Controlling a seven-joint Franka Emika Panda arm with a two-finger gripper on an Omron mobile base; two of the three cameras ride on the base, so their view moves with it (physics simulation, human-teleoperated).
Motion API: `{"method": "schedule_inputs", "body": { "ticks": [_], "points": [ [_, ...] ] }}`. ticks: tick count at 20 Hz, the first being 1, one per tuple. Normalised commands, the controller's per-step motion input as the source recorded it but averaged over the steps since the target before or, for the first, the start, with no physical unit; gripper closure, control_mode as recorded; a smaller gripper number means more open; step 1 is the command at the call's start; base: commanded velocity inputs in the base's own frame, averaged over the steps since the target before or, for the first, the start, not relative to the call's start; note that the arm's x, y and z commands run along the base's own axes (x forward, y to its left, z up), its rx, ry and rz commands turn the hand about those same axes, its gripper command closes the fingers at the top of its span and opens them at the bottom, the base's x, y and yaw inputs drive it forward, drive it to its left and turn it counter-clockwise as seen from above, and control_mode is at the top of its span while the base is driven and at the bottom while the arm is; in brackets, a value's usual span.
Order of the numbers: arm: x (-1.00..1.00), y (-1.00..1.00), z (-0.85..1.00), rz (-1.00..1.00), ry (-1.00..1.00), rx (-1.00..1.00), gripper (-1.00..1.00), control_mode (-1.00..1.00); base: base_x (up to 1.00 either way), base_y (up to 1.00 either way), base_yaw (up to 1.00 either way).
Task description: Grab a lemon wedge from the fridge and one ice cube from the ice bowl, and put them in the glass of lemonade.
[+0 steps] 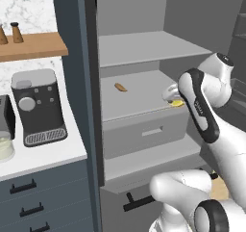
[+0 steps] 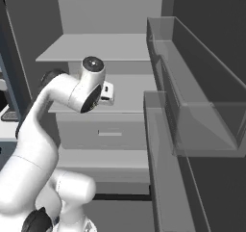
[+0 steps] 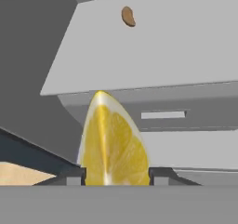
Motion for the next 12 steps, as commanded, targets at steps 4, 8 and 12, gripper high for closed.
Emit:
{"method": "schedule_inputs", "body": {
  "ticks": [4, 8, 12],
  "points": [
    [-1.0, 0.0, 0.71, 0.0, 0.02, 0.0, 1.0, -1.0, 0.0, 0.0, 0.0],
    [-1.0, 0.03, 0.57, 0.0, 0.0, 0.0, 1.0, -1.0, 0.0, 0.0, 0.0],
    [-0.98, 0.13, 0.09, -0.03, 0.0, -0.01, 1.0, -1.0, 0.0, 0.0, 0.0]
  ]
}}
